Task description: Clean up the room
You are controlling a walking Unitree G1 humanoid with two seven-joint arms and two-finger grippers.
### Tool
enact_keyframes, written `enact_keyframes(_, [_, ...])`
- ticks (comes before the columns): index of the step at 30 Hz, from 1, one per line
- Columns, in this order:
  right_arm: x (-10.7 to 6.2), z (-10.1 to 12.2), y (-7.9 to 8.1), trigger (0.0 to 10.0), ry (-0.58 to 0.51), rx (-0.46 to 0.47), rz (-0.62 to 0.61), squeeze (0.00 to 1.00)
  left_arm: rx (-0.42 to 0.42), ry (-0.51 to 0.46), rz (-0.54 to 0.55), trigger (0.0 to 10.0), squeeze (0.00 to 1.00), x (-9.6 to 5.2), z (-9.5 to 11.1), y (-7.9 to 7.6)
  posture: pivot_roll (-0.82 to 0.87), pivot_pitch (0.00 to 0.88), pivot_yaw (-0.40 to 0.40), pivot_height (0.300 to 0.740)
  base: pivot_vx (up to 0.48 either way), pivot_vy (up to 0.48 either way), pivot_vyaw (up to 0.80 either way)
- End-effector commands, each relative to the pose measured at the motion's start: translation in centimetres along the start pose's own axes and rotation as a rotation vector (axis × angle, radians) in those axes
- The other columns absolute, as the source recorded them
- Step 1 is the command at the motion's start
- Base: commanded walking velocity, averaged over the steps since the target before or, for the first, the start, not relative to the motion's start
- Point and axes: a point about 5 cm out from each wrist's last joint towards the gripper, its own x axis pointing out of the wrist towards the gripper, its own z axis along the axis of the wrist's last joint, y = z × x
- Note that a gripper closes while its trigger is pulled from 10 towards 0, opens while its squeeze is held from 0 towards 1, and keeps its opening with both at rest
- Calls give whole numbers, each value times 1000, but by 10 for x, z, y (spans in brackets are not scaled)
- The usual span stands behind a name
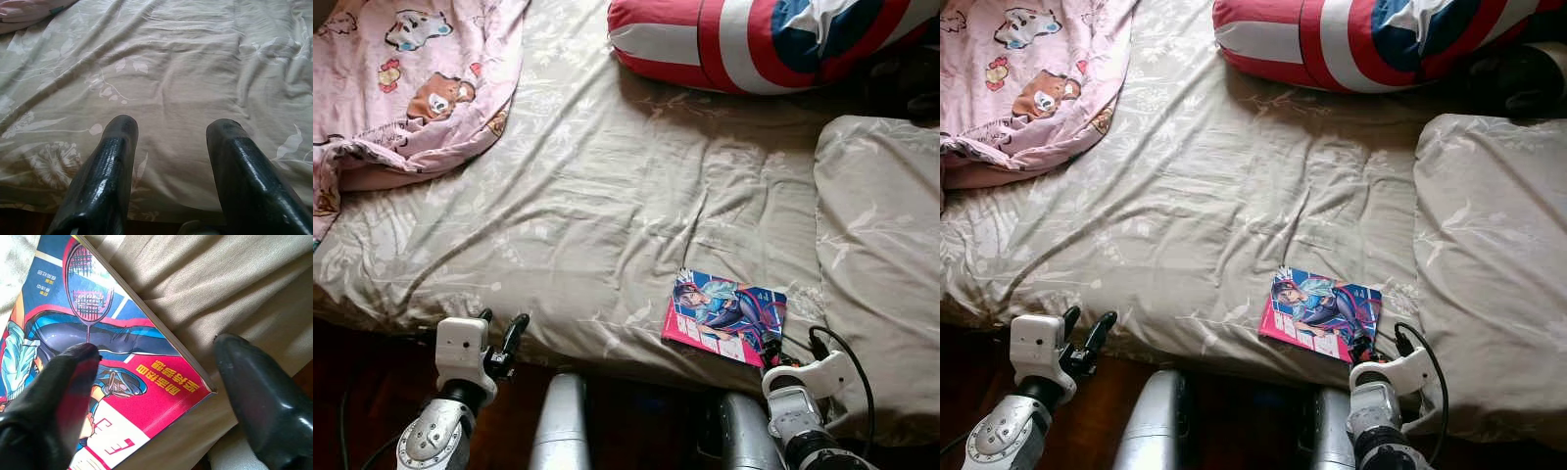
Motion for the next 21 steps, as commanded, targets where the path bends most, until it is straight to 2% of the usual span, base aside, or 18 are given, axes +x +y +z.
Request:
enact_keyframes(1, [-4, -6, -11, 10000, 22, -10, -34, 902, -9, 56, 10, 10000, 0, -7, -12, 1, 267, 365, 67, 649, 0, 0, 0])
enact_keyframes(21, [-4, -6, -11, 10000, 22, -10, -34, 902, -9, 56, 10, 10000, 0, -7, -12, 1, 267, 365, 67, 649, 0, 0, 0])
